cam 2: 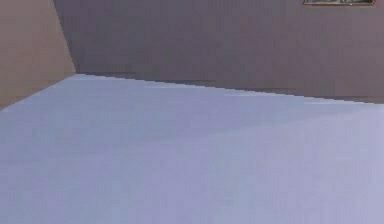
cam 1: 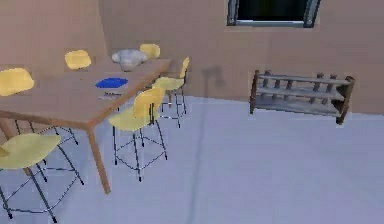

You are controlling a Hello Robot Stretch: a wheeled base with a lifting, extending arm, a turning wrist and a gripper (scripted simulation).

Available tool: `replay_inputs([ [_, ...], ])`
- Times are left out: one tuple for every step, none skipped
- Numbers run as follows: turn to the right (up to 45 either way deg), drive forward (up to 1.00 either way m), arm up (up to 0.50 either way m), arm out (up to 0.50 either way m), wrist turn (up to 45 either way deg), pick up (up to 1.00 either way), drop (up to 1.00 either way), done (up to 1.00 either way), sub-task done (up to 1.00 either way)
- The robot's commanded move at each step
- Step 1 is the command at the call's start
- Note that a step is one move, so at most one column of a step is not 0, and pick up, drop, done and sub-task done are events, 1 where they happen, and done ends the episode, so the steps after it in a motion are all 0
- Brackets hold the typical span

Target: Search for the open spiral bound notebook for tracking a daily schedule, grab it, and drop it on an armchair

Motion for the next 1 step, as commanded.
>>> replay_inputs([
  [0.0, 0.85, 0.00, 0.00, 0.0, 0.00, 0.00, 0.00, 0.00],
])
